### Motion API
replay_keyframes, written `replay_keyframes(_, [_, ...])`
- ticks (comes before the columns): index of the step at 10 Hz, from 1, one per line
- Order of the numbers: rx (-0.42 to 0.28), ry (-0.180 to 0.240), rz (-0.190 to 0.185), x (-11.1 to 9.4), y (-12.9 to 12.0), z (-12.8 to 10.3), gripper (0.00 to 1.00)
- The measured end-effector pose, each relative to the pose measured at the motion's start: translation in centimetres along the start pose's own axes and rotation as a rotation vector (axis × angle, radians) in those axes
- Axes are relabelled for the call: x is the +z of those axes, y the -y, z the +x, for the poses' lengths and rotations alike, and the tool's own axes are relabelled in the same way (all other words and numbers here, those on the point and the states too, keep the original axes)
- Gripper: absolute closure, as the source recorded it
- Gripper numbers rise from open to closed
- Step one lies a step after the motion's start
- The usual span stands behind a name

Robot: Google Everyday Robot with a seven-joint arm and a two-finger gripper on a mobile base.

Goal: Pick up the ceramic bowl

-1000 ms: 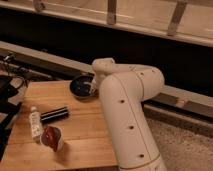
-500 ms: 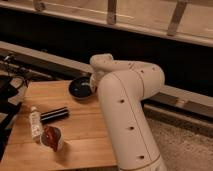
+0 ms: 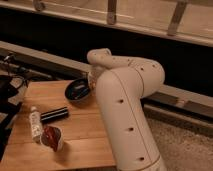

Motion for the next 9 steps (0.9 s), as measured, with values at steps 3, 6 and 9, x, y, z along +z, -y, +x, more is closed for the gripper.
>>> replay_keyframes(3, [-0.027,0.007,-0.002,-3.4,-0.9,-0.5,0.98])
replay_keyframes(6, [-0.051,-0.002,0.000,-5.0,-1.1,-0.1,0.98])
replay_keyframes(9, [-0.064,-0.007,-0.003,-6.1,-1.5,0.5,0.98])
